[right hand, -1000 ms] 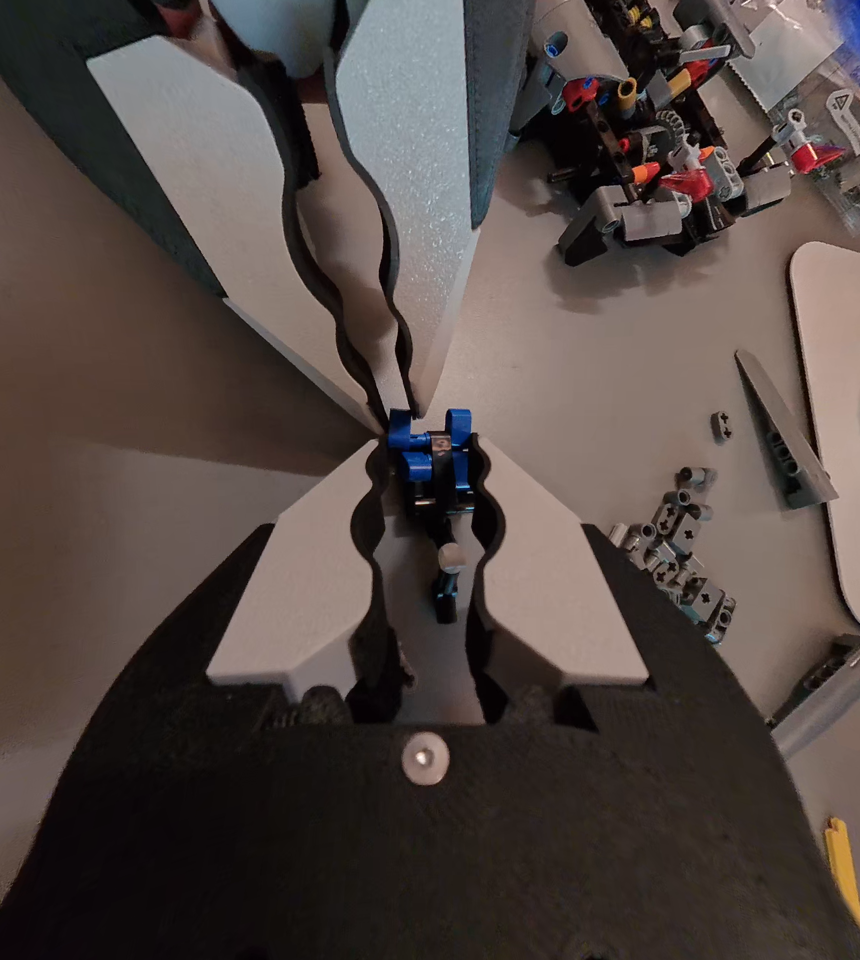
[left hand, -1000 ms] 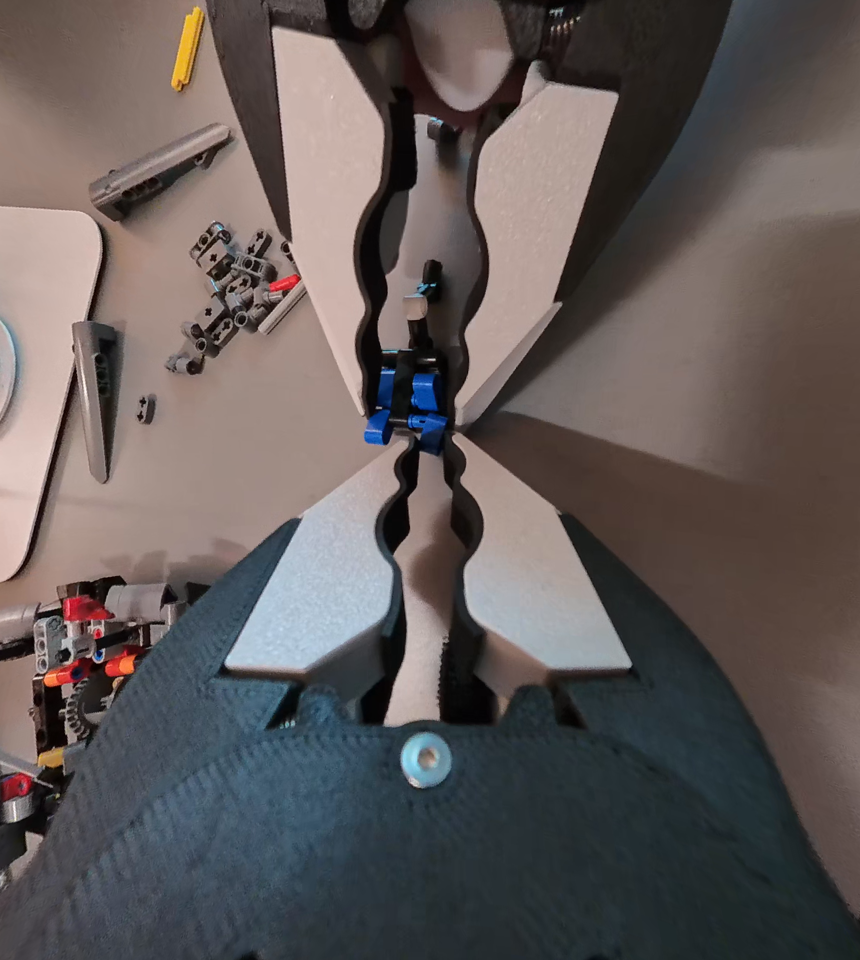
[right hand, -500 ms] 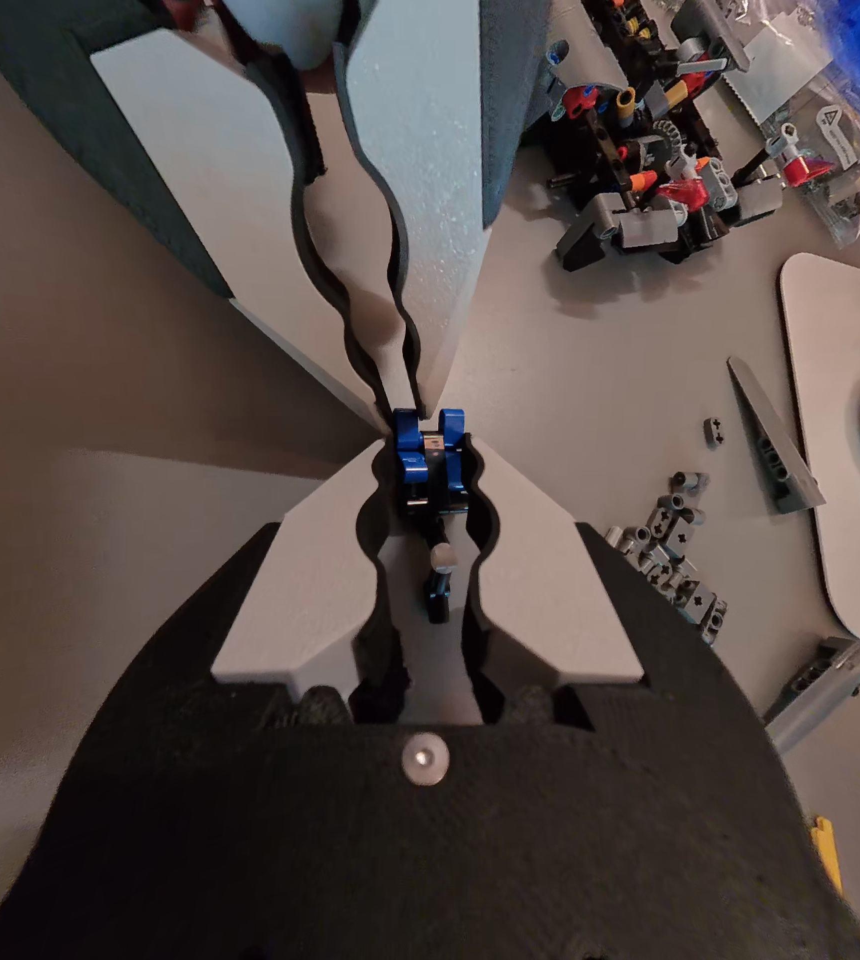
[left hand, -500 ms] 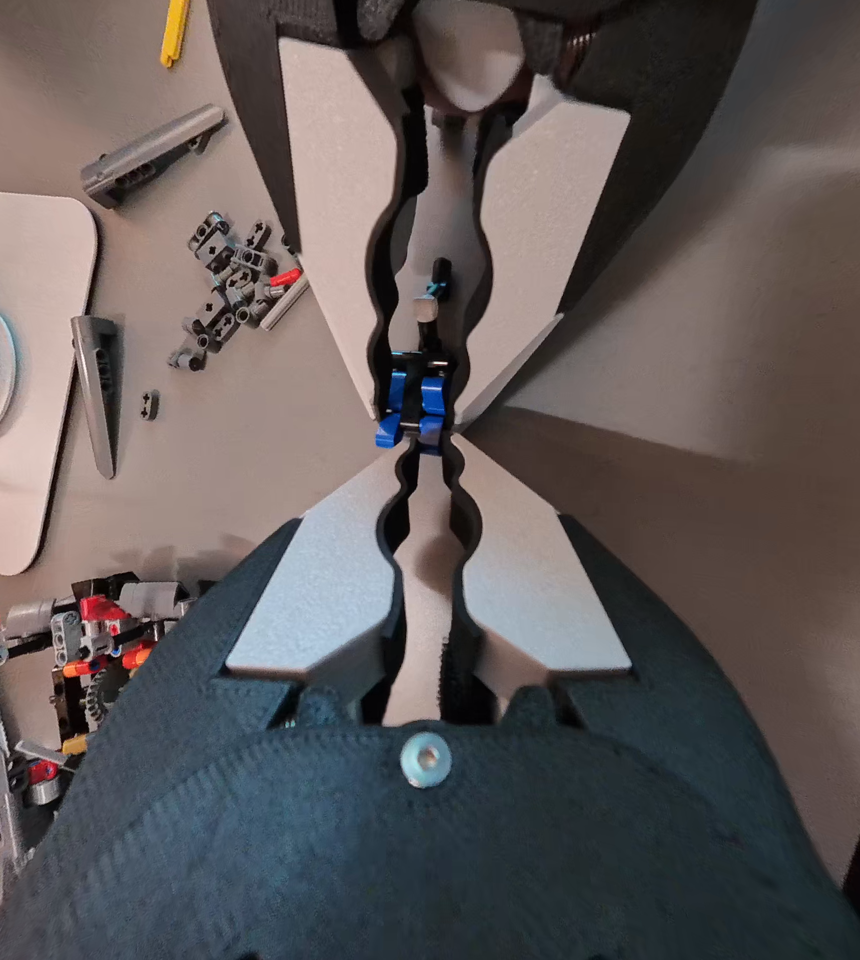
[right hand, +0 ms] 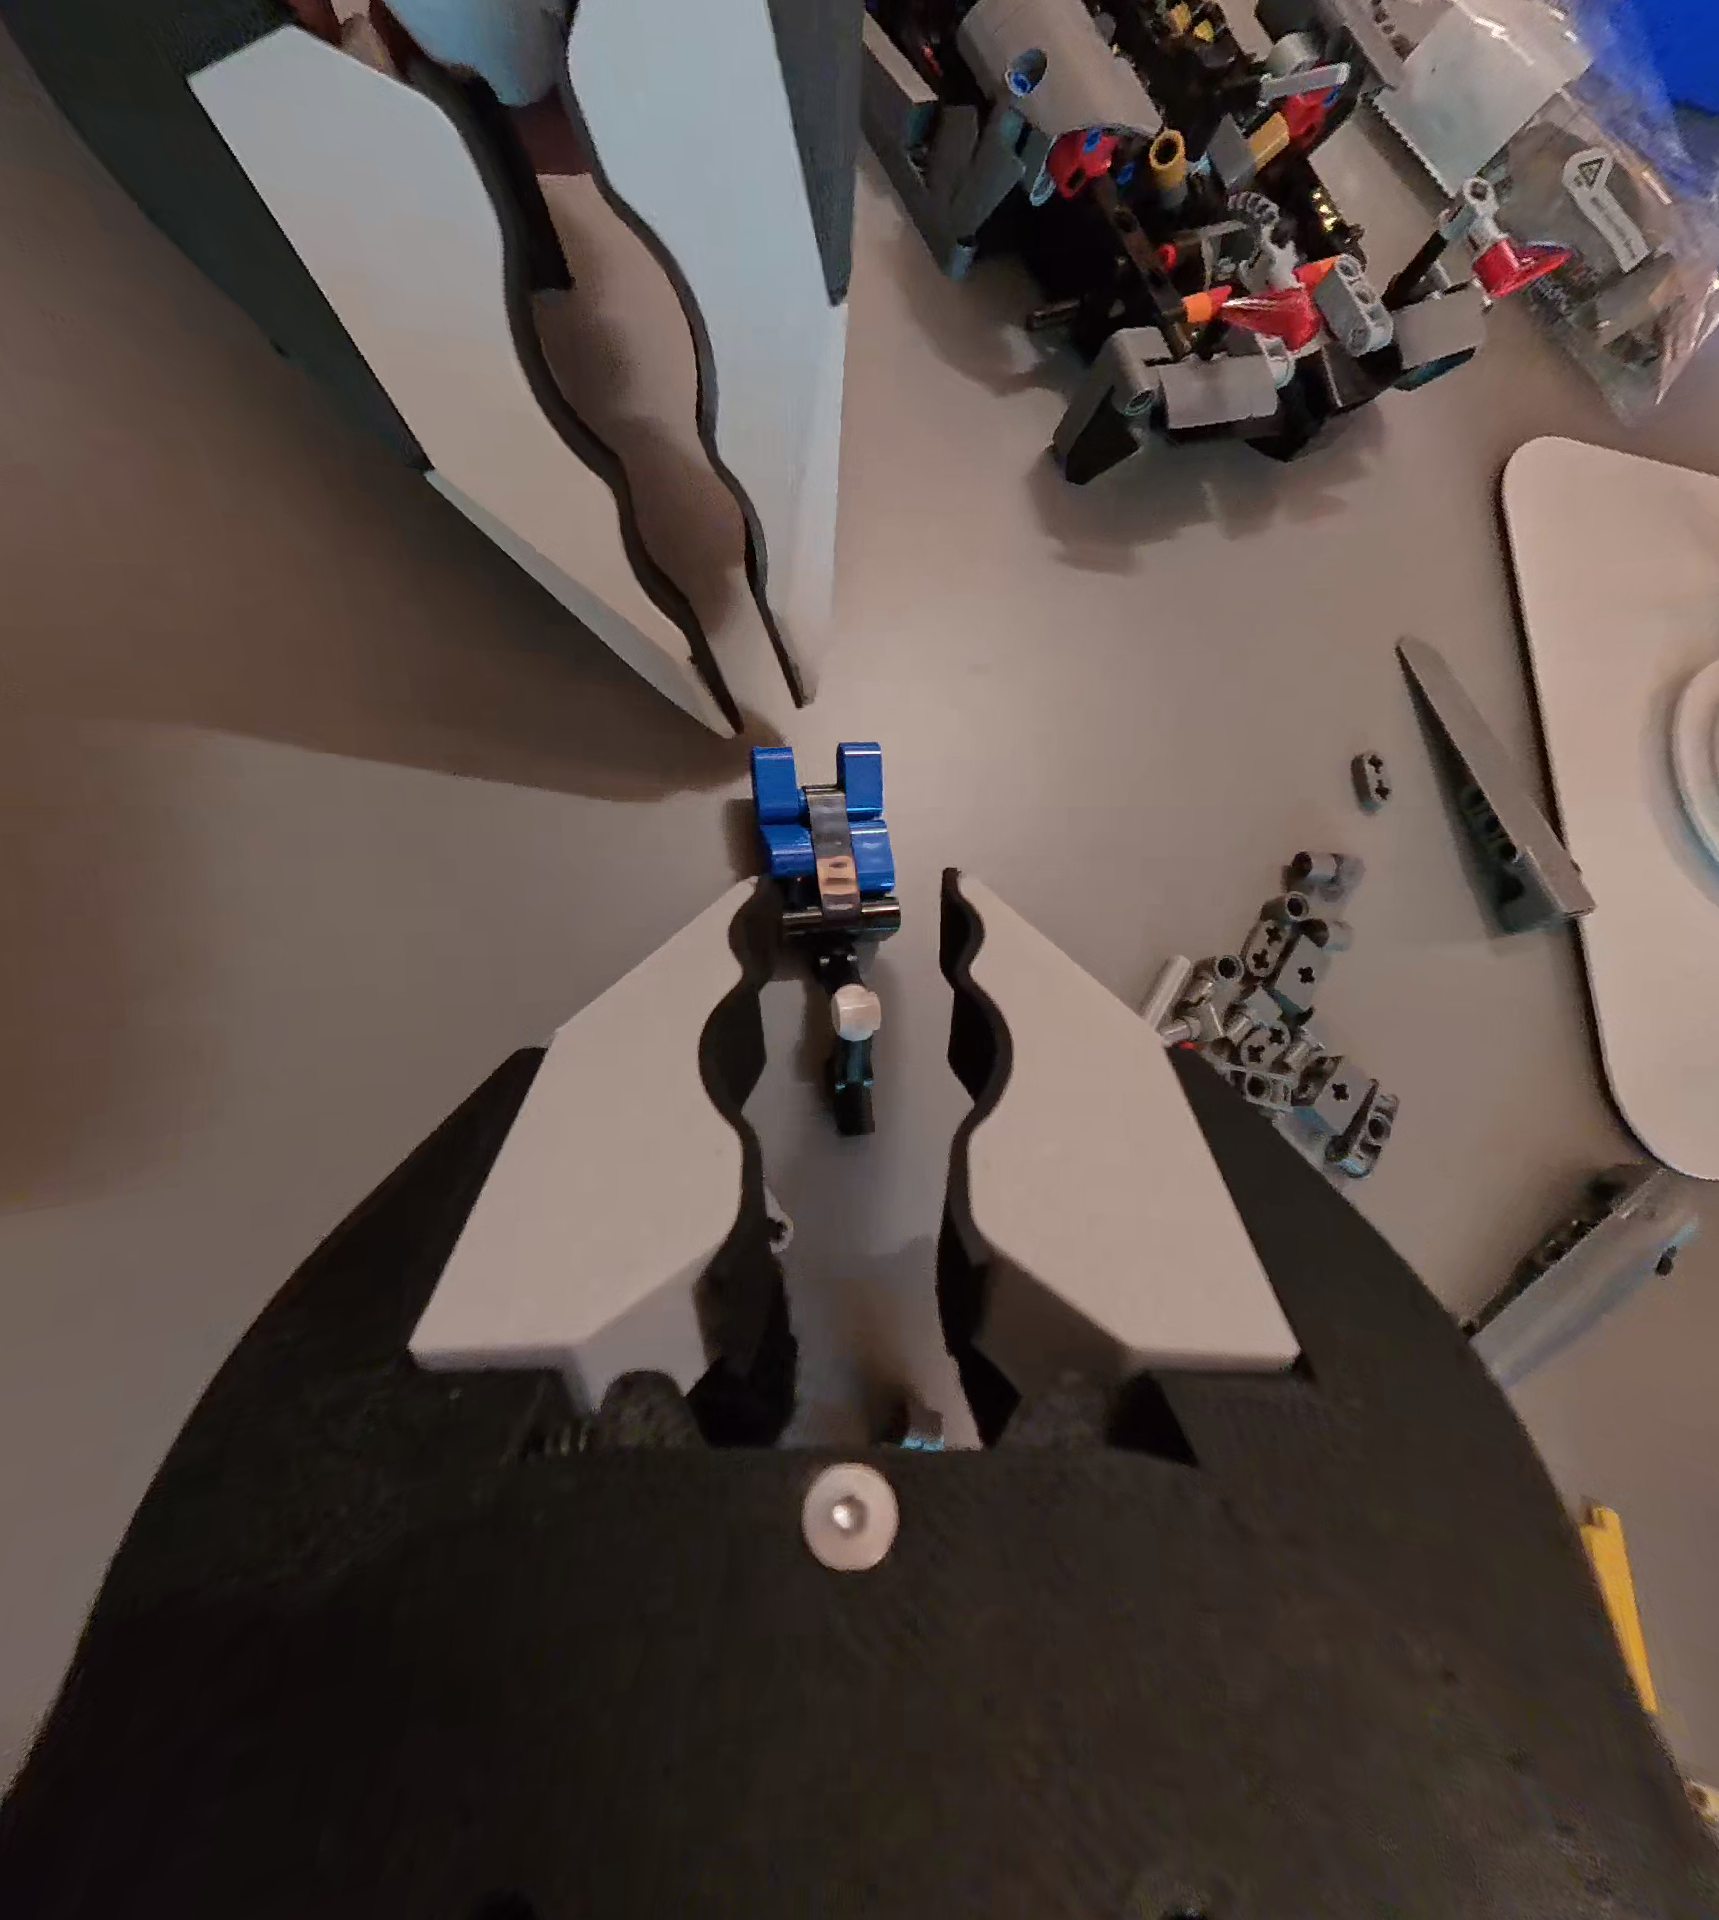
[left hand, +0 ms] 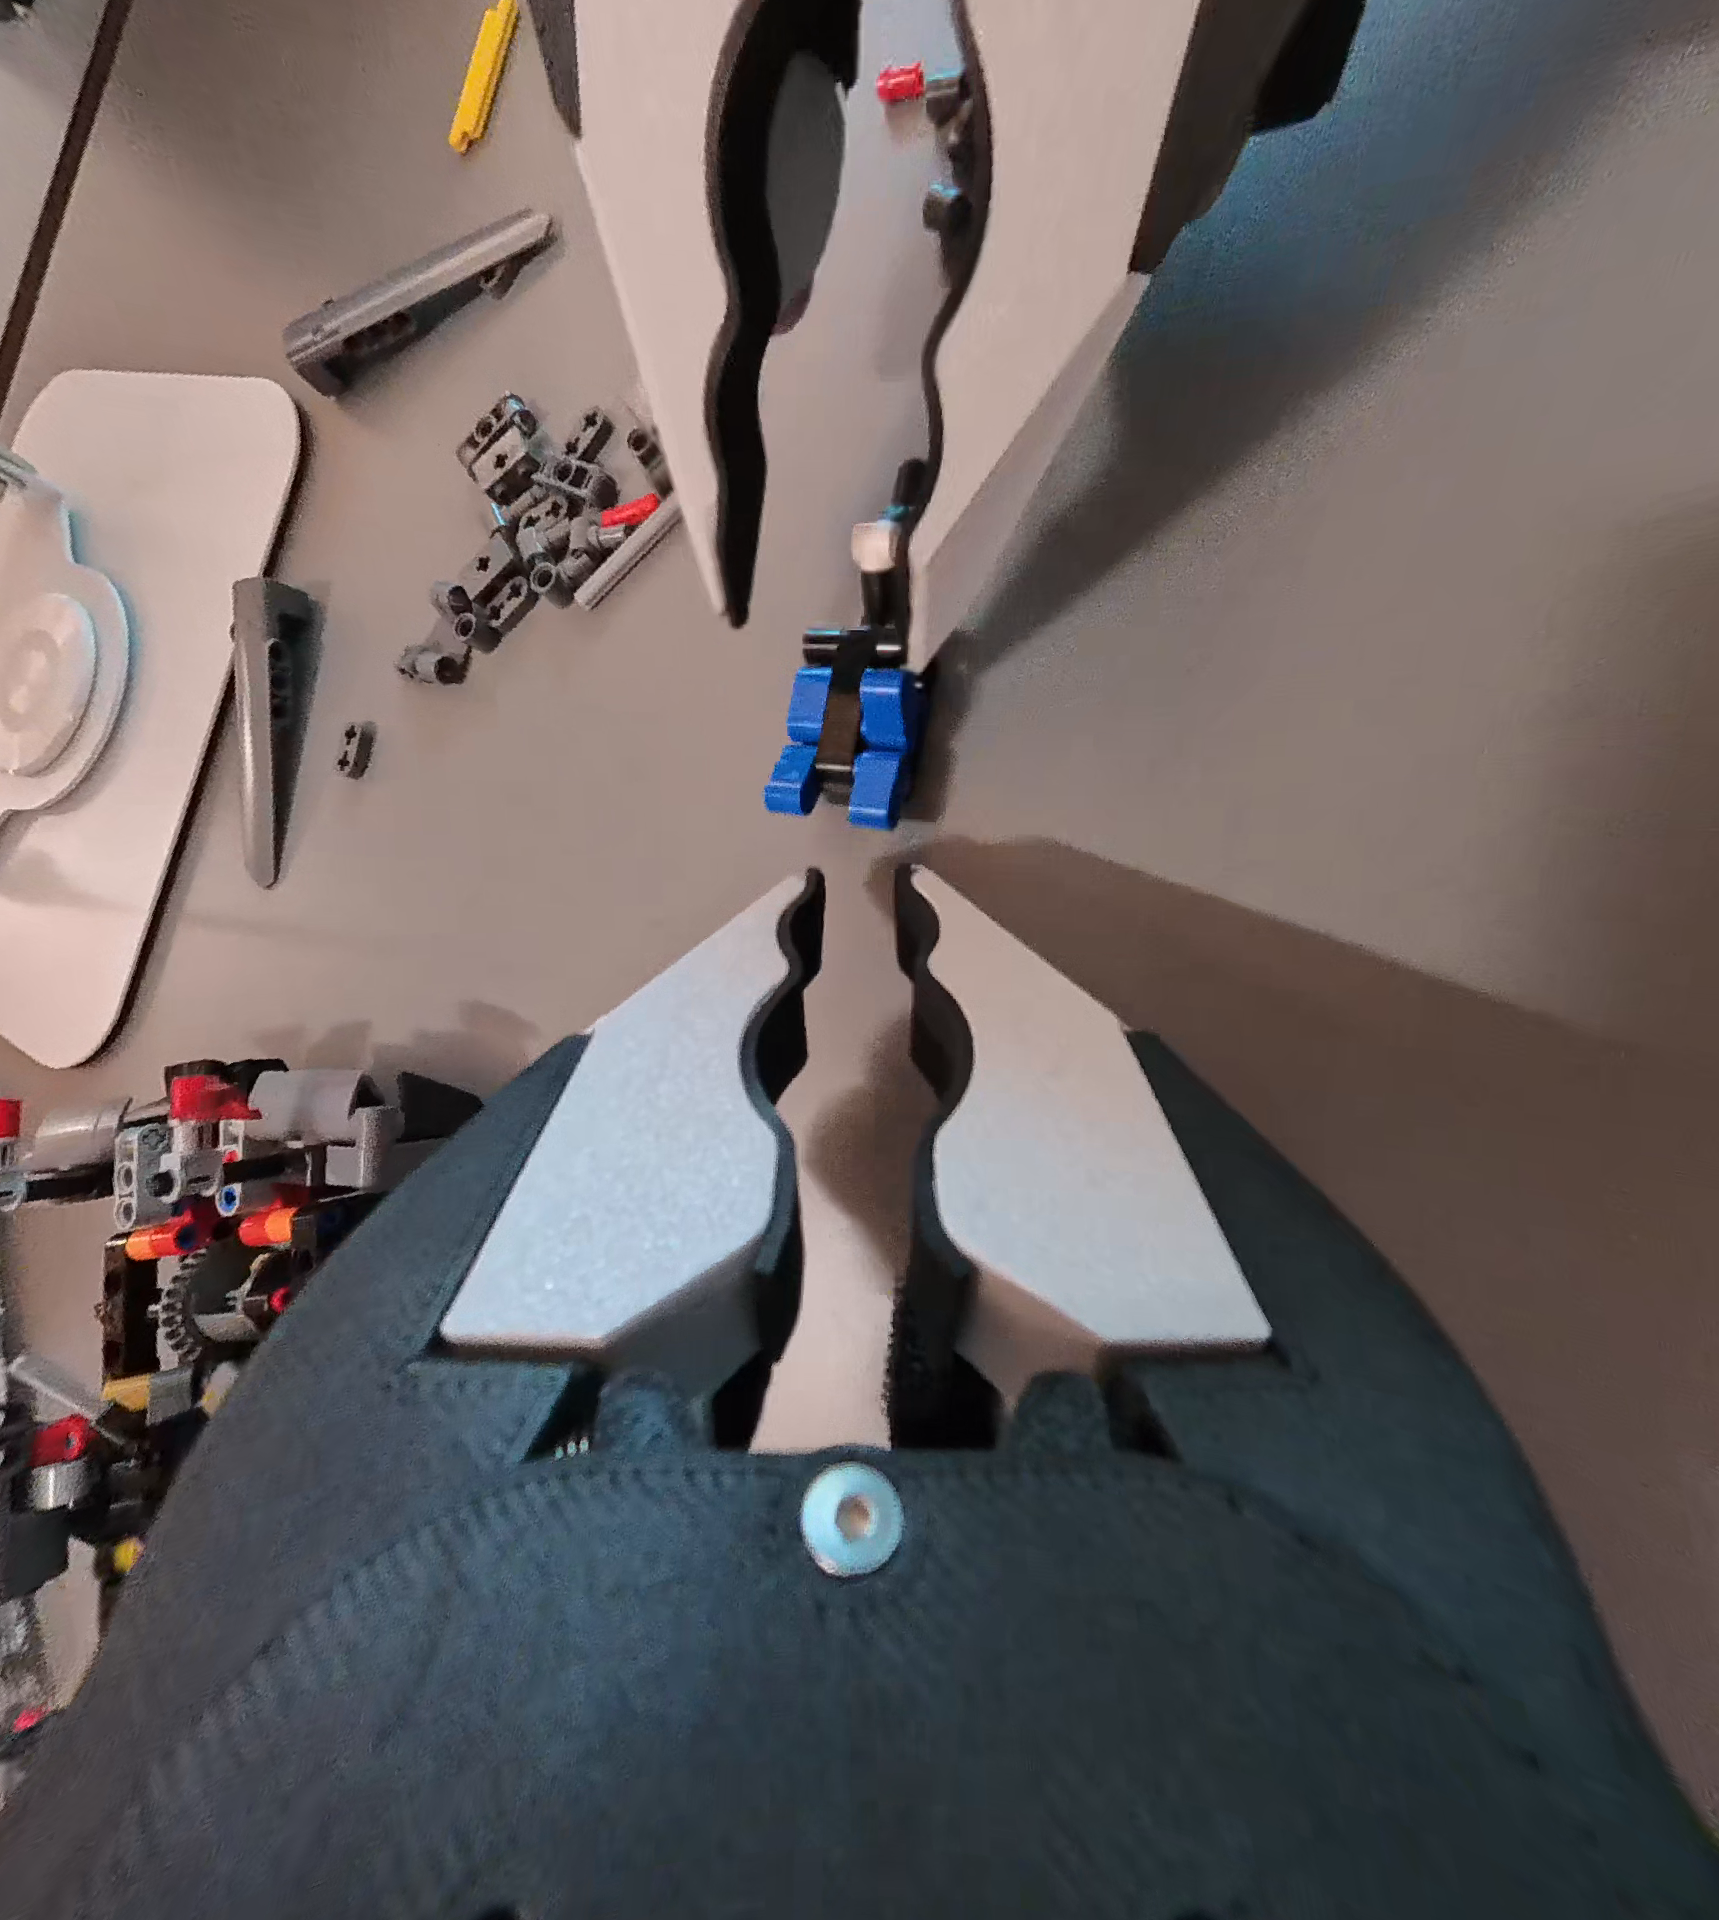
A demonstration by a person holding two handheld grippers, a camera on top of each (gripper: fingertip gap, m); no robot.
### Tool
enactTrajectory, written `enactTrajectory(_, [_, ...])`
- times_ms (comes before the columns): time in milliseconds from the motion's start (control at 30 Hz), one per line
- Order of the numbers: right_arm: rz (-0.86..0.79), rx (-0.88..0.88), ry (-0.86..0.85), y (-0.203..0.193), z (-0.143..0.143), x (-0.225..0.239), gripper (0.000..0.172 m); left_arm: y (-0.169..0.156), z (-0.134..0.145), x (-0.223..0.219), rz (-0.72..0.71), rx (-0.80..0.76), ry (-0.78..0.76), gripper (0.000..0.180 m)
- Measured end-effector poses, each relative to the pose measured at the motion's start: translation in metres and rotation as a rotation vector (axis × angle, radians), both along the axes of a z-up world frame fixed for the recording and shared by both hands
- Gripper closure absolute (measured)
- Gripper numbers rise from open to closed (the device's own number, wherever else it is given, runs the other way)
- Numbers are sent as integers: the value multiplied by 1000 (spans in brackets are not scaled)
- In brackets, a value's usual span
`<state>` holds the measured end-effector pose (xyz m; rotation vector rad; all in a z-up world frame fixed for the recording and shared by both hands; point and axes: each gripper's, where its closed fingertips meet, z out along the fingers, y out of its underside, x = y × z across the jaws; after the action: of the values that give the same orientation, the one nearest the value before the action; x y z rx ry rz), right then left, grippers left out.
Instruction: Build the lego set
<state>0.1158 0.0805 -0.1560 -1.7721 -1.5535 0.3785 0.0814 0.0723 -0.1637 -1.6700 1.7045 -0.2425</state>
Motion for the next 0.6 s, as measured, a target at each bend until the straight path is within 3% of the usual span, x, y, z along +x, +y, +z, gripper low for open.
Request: enactTrajectory(600, [-5,-34,-49,-3,-12,4,142,5,-6,12,12,-40,-30,176])
